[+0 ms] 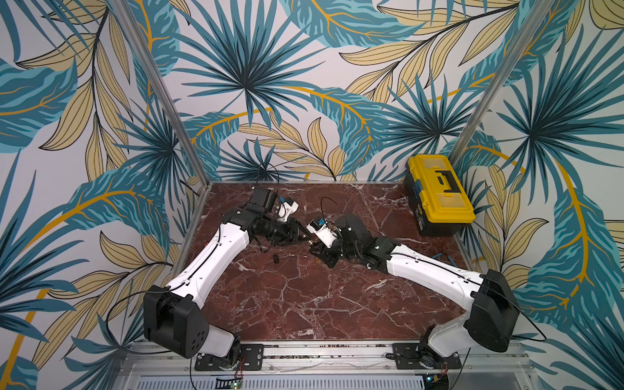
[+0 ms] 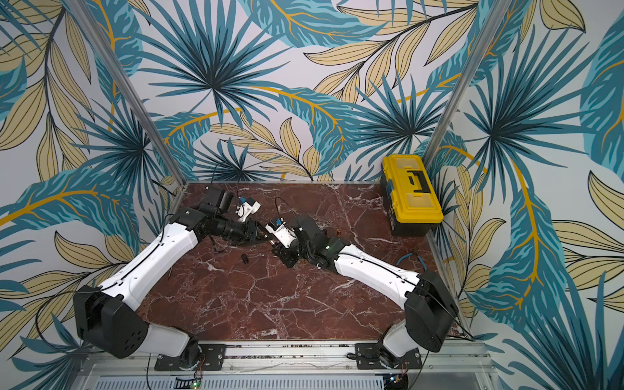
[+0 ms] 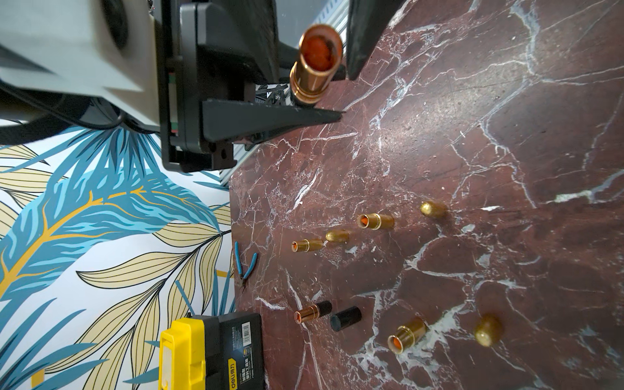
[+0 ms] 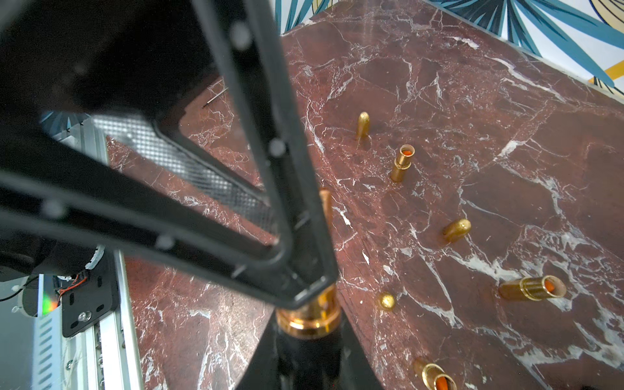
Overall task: Open the lipstick cap
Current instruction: Place the lipstick at the center of the board.
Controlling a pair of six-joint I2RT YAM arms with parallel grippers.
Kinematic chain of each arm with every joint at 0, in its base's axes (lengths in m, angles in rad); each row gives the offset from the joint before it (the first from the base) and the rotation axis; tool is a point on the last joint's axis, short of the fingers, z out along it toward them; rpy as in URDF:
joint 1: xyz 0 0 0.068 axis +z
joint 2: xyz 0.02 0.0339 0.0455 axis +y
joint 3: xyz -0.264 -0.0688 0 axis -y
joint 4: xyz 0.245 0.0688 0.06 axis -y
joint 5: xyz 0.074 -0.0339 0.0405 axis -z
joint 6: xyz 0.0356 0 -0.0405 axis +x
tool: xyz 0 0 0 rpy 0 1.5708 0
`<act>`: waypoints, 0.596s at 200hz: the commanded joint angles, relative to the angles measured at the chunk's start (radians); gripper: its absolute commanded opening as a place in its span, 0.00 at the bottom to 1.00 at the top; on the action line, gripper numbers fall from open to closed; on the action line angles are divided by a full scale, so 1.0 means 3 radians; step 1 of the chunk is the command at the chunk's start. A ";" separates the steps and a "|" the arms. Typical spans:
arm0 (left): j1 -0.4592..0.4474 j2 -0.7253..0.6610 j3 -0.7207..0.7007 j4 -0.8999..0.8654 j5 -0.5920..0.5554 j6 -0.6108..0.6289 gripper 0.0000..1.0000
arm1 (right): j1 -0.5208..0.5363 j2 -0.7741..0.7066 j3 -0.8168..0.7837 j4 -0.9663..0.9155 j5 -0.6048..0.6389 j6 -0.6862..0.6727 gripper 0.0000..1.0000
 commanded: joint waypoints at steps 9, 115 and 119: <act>-0.0013 0.0012 0.0109 0.0034 0.0005 0.0059 0.32 | 0.0016 0.0061 0.0090 0.0000 -0.0051 -0.0021 0.14; -0.0011 0.0000 0.0093 0.0029 0.0048 0.0079 0.33 | 0.0128 0.0076 0.0097 0.0003 0.0027 -0.0039 0.14; -0.0012 -0.0006 0.0088 0.0029 0.0049 0.0079 0.35 | 0.0130 0.0080 0.0106 0.0003 0.0033 -0.0040 0.14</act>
